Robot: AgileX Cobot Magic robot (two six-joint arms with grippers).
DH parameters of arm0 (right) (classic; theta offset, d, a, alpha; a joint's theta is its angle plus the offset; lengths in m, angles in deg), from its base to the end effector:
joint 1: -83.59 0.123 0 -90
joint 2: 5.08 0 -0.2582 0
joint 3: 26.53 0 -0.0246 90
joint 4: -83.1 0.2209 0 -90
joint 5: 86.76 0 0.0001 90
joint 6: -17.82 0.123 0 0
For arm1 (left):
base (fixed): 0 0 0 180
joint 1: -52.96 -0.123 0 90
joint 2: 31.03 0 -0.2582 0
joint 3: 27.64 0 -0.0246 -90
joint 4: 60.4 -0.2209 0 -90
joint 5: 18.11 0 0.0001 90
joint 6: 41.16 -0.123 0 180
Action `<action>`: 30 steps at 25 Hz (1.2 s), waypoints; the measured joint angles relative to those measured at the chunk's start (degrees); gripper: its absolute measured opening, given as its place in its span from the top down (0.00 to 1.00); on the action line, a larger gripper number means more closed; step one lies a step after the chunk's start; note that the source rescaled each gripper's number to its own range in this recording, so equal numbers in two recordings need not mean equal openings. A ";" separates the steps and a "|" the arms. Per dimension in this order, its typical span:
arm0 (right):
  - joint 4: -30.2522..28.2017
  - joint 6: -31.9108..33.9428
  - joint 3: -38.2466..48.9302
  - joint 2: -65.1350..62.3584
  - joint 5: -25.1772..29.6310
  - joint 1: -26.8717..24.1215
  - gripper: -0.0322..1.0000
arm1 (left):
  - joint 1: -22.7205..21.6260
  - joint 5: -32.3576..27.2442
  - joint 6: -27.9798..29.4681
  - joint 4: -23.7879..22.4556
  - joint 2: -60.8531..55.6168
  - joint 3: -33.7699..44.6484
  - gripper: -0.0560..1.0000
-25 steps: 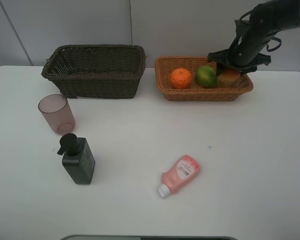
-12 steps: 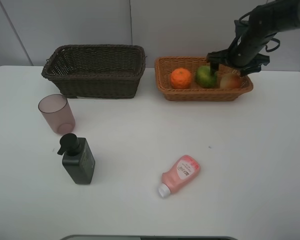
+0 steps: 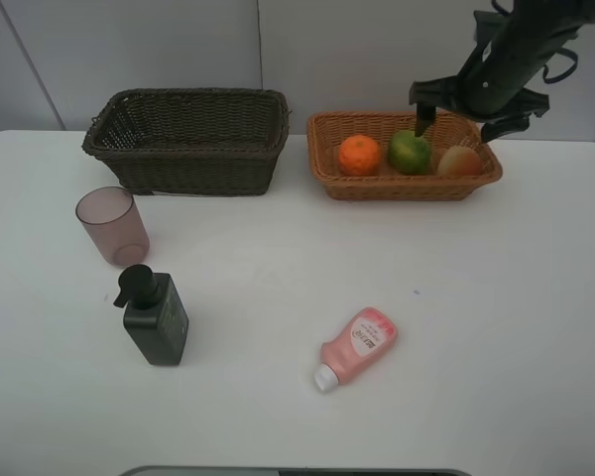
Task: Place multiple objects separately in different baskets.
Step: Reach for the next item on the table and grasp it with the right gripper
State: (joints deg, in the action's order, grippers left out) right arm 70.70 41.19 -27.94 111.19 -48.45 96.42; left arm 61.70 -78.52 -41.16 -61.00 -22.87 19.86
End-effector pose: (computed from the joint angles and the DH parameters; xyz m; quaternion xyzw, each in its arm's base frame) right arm 0.3753 0.0687 0.1758 0.0222 0.9691 -0.0089 0.2456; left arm 0.0233 -0.0024 0.2504 0.0644 0.8459 -0.0351 0.5283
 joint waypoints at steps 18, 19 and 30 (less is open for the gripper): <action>4.46 21.11 20.47 -14.76 7.74 19.73 0.04 | 0.00 0.00 0.00 0.00 0.00 0.00 0.04; 4.46 22.64 21.25 -14.76 8.34 21.20 0.04 | 0.00 0.00 0.00 0.00 0.00 0.00 0.04; 4.35 46.31 29.09 -14.76 5.11 34.00 0.04 | 0.00 0.00 0.00 0.00 0.00 0.00 0.04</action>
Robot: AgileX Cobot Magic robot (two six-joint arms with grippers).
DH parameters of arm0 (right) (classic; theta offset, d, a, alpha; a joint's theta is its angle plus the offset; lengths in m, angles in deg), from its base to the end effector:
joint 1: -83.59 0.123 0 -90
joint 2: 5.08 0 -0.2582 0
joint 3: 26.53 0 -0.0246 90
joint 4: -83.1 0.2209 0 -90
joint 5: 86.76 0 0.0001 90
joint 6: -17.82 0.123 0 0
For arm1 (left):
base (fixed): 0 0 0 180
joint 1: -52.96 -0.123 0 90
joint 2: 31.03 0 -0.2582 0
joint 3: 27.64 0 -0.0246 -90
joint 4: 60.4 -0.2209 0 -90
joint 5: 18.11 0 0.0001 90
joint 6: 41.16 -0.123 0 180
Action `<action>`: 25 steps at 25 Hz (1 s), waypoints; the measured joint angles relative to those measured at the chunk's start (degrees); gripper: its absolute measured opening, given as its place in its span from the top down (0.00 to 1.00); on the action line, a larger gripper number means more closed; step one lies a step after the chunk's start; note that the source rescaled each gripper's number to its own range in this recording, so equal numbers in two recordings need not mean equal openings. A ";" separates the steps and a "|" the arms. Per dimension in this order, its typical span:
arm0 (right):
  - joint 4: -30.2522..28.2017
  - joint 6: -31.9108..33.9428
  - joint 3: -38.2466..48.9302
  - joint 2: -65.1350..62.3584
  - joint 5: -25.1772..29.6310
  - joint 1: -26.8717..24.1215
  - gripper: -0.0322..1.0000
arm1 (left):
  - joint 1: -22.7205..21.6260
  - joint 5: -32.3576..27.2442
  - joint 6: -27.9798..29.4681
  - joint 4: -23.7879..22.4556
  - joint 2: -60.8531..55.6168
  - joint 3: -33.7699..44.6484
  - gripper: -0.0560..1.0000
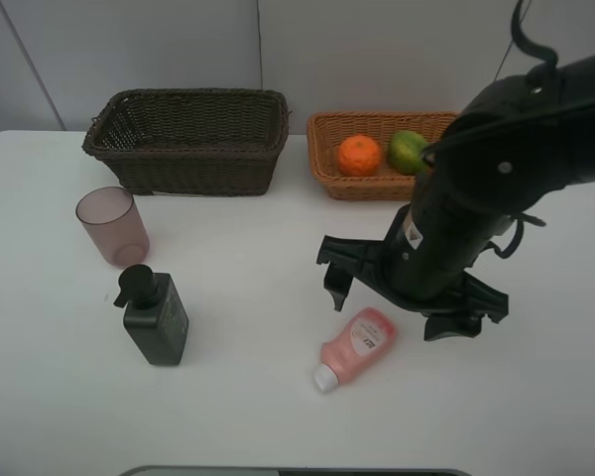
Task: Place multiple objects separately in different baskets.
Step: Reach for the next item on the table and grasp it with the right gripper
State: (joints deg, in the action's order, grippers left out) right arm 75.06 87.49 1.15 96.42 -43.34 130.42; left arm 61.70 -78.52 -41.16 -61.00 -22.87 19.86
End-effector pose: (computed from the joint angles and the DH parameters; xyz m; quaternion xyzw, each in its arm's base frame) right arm 0.1828 0.1775 0.1342 0.1503 0.9852 0.0277 0.0776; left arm 0.0233 -0.0024 0.2504 0.0644 0.8459 -0.0351 0.5283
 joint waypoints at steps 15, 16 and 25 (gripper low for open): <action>1.31 12.74 0.54 6.77 -7.44 3.12 0.04 | 0.00 0.00 0.00 0.00 0.00 0.00 0.04; 1.31 13.13 0.54 6.77 -7.58 3.12 0.04 | 0.00 0.00 0.00 0.00 0.00 0.00 0.04; -1.38 19.71 0.54 6.77 -7.44 2.83 0.04 | 0.00 0.00 0.00 0.00 0.00 0.00 0.04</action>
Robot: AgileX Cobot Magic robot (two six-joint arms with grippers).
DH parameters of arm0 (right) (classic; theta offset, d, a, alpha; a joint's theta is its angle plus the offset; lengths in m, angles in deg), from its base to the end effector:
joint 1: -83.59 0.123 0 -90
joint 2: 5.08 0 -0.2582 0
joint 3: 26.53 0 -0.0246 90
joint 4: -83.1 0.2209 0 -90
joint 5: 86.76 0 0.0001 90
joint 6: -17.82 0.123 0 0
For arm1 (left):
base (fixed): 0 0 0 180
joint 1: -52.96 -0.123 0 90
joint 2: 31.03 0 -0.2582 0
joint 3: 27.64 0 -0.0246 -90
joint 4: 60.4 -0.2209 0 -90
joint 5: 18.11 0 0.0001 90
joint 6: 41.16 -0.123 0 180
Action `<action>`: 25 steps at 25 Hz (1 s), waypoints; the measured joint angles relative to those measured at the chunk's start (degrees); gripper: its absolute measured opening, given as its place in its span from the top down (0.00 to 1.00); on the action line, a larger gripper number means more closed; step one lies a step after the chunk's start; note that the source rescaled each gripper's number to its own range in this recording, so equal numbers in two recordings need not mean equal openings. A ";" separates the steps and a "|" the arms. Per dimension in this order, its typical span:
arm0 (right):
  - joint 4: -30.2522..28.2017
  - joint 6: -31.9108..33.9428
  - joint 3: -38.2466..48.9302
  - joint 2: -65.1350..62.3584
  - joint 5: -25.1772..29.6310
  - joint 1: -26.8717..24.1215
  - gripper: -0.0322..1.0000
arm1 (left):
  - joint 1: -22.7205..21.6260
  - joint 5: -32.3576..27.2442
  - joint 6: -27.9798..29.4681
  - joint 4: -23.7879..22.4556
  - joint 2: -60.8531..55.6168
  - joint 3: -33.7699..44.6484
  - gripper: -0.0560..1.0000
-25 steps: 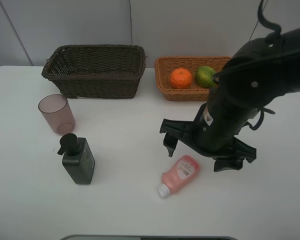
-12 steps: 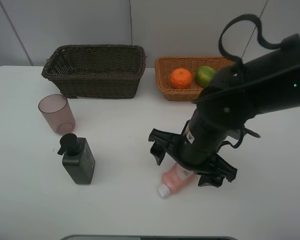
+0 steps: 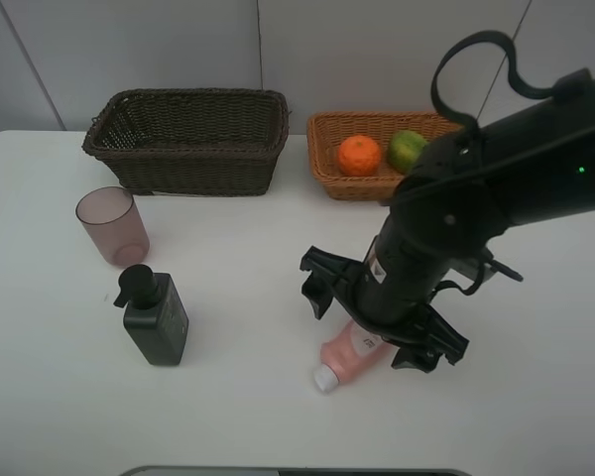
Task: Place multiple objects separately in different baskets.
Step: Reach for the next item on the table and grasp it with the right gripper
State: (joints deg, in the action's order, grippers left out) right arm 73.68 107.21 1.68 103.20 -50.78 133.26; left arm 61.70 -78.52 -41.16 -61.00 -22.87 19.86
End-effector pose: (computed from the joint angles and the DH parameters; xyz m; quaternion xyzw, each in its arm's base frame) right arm 0.1822 0.1964 0.1036 0.2785 0.9568 0.0430 0.0721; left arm 0.0233 -0.0024 0.2504 0.0644 0.8459 -0.0351 0.5283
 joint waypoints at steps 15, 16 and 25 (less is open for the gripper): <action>-1.50 8.32 0.00 0.00 -3.14 -1.33 0.06 | 0.00 0.00 0.00 0.00 0.00 0.00 0.04; -1.55 8.32 0.00 0.00 -3.14 -1.33 0.06 | 0.00 0.00 0.00 0.00 0.00 0.00 0.04; -0.55 6.94 0.00 0.00 -2.87 -2.09 0.08 | 0.00 0.00 0.00 0.00 0.00 0.00 0.04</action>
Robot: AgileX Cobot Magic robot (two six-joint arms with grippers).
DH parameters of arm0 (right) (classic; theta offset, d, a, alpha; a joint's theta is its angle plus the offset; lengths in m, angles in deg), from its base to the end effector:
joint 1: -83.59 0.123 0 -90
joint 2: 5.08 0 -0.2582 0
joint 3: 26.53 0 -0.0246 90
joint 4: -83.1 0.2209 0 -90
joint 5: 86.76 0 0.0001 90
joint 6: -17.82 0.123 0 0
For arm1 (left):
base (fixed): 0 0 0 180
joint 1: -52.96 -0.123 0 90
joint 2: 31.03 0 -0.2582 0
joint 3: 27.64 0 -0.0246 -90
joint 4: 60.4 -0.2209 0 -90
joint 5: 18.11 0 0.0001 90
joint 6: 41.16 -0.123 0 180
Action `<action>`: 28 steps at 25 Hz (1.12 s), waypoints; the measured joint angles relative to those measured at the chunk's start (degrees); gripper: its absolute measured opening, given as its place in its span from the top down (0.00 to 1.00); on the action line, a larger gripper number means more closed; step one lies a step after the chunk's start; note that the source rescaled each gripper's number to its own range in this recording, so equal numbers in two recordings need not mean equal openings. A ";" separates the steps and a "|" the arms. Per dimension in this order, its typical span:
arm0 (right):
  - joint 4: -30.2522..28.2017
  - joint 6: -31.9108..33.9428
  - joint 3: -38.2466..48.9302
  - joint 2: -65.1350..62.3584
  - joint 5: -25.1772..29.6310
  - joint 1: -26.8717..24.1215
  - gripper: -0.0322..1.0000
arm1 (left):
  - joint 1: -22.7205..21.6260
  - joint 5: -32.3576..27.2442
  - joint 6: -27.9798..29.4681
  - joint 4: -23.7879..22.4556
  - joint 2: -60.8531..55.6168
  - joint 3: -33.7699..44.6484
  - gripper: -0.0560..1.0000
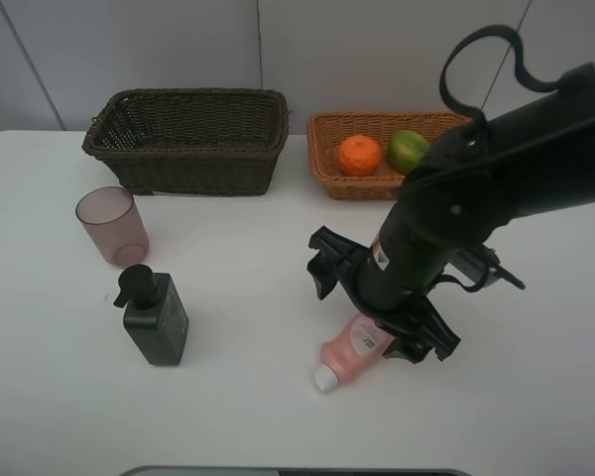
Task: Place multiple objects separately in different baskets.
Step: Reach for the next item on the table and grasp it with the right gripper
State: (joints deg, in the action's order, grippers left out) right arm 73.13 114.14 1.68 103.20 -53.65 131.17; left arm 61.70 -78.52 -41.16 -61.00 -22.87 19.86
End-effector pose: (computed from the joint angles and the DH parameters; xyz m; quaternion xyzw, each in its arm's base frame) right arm 0.1933 0.1942 0.1046 0.3473 0.9319 0.0692 0.0792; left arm 0.0233 -0.0024 0.2504 0.0644 0.8459 -0.0351 0.5283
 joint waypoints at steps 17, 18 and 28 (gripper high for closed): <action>1.81 -0.55 0.00 4.92 -0.73 0.00 0.08 | 0.00 0.00 0.00 0.00 0.00 0.00 0.04; 1.87 -0.55 0.00 5.06 -0.73 0.00 0.08 | 0.00 0.00 0.00 0.00 0.00 0.00 0.04; 1.82 -0.55 -0.05 6.15 -0.54 0.00 0.29 | 0.00 0.00 0.00 0.00 0.00 0.00 0.04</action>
State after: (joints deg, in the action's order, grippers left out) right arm 74.95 113.59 1.63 109.35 -54.19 131.17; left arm 61.70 -78.52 -41.16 -61.00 -22.87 19.86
